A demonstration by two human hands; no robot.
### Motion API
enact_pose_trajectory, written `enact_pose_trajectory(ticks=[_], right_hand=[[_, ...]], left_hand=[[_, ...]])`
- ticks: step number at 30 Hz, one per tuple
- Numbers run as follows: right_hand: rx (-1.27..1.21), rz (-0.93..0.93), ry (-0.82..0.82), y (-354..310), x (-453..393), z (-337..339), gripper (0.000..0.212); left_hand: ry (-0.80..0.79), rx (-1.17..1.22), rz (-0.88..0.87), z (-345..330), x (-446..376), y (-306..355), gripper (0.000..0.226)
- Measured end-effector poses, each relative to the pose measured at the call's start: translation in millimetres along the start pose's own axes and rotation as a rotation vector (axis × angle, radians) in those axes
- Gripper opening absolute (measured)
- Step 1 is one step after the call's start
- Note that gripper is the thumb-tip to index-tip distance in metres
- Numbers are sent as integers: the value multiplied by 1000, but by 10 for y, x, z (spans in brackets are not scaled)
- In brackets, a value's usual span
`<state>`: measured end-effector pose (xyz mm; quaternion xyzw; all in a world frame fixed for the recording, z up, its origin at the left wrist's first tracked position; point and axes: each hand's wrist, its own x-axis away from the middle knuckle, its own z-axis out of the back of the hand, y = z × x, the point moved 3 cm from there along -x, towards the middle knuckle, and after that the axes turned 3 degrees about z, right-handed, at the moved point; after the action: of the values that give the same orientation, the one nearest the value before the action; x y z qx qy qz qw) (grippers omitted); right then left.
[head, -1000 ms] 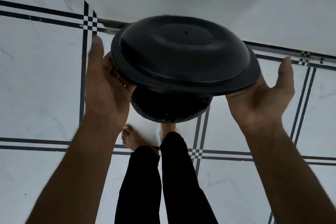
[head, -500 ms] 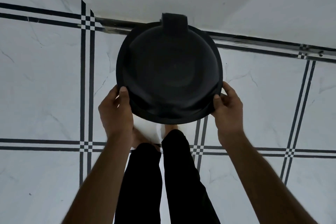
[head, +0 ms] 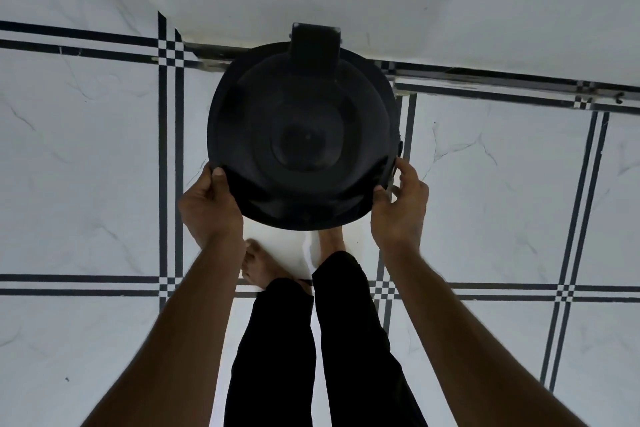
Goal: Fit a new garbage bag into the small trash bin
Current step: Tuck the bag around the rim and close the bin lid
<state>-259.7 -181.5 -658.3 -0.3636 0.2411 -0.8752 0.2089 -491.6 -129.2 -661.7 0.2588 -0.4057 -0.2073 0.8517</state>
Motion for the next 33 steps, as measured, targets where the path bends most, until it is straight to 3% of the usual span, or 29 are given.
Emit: enact_pose_trajectory(ticks=[12, 28, 33], right_hand=[[-84, 1, -116, -177, -233, -243, 45], [-7, 15, -217, -176, -464, -135, 49], [201, 78, -160, -428, -257, 37, 50]], left_hand=[[-48, -2, 17, 39, -439, 85, 15], [-149, 36, 194, 61, -466, -84, 26], [-51, -321, -68, 352, -265, 232, 34]])
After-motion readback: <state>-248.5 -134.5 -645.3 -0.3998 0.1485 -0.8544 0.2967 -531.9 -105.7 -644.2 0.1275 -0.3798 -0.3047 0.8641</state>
